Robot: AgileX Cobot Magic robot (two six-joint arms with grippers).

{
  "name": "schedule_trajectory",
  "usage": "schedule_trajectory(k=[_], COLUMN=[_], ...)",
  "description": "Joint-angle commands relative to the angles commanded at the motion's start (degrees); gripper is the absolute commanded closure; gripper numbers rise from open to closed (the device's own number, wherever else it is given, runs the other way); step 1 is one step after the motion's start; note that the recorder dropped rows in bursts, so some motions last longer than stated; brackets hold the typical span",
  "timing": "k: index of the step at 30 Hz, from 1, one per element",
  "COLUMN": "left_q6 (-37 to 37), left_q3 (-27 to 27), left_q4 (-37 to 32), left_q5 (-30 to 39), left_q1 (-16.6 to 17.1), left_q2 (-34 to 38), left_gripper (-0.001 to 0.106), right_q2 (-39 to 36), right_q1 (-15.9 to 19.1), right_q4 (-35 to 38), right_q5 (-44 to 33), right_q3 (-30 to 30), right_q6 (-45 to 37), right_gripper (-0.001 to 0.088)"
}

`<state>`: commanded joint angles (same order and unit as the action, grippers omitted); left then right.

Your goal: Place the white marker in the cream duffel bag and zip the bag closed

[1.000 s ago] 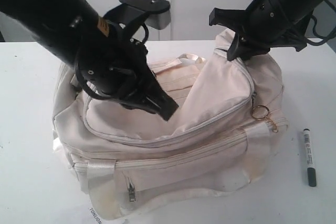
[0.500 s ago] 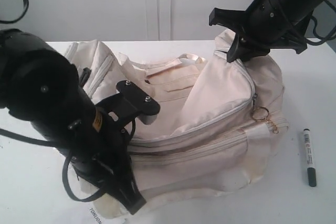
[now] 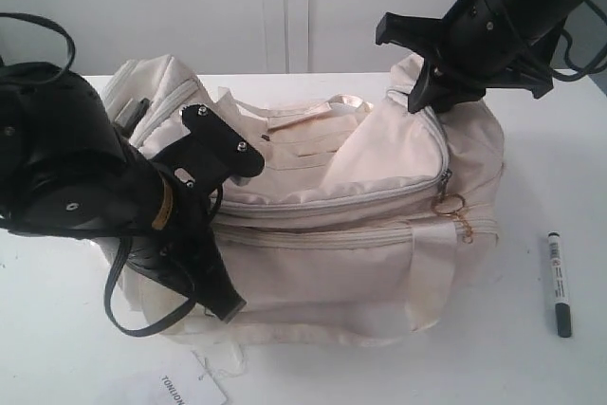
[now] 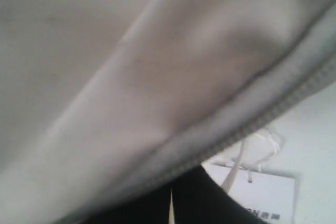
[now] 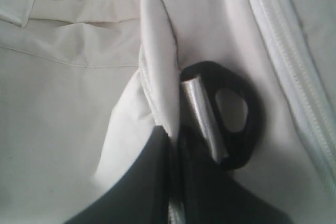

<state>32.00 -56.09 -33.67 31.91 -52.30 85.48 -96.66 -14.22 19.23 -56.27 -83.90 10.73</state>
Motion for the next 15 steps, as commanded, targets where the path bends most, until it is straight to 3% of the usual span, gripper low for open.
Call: schedule_trajectory(k=[7,15], left_q6=[1.1,0.8], left_q3=[0.0,0.0], left_q4=[0.6,11.9], left_q5=[-0.7,-2.2], left_q1=[1.4,1.4], left_q2=[0.8,-2.9], left_gripper=[0.105,0.105], right_q2=[0.0,0.0], right_q1=[0.0,0.0], right_q4=[0.6,0.6], right_q5=[-0.4,-0.4], right_q3=[0.0,0.0], right_q6=[0.0,0.0], right_gripper=[0.0868,0.0868])
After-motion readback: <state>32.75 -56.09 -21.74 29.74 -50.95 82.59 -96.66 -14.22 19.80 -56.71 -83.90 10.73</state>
